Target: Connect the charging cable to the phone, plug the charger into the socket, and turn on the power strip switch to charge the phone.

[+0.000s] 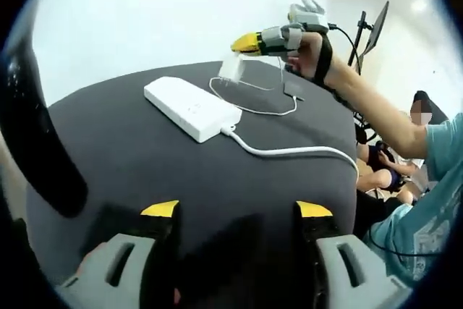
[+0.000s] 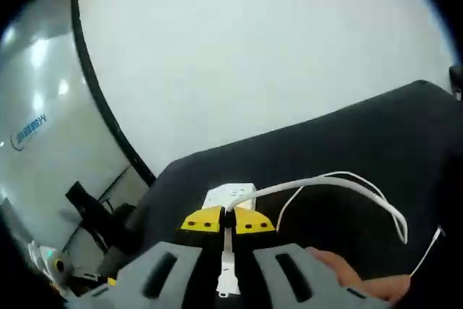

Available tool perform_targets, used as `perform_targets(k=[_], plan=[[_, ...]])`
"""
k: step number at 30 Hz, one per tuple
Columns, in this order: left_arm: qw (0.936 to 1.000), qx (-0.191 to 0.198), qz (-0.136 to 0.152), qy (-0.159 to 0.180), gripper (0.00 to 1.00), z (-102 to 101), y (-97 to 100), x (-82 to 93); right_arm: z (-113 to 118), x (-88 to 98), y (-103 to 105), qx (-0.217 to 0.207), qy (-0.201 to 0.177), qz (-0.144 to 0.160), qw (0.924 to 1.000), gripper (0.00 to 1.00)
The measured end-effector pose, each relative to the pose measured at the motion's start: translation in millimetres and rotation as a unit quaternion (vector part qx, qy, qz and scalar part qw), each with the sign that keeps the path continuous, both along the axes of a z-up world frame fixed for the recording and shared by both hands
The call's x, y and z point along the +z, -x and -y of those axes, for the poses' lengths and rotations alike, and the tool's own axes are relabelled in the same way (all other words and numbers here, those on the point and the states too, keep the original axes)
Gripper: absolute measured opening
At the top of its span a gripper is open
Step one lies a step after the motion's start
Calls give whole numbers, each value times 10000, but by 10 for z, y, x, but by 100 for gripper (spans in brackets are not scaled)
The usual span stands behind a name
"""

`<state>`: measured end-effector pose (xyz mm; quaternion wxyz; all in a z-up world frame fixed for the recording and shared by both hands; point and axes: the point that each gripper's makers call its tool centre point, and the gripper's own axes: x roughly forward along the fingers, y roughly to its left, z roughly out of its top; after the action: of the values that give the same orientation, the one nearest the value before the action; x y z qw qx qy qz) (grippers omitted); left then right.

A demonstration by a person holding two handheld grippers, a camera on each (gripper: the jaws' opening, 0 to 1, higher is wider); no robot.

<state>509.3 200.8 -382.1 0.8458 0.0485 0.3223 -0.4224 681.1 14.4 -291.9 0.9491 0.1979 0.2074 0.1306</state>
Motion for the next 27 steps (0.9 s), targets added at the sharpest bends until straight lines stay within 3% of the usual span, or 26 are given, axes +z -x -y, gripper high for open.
perform_targets(k=[3,10,18,27], plan=[[10000,-78,25,-23,58,2,20,-5,-54,-18,47,-176,166,98,9997,2],[9998,-173,86,77,57,-11,32,9,-151,-7,109,-454,78,222,9987,2],[9996,-227,93,128,57,-44,47,-22,-195,-118,119,-565,205,213,9980,2],[9996,-244,56,133,57,-50,57,-64,-225,-193,118,-586,77,136,9982,2]])
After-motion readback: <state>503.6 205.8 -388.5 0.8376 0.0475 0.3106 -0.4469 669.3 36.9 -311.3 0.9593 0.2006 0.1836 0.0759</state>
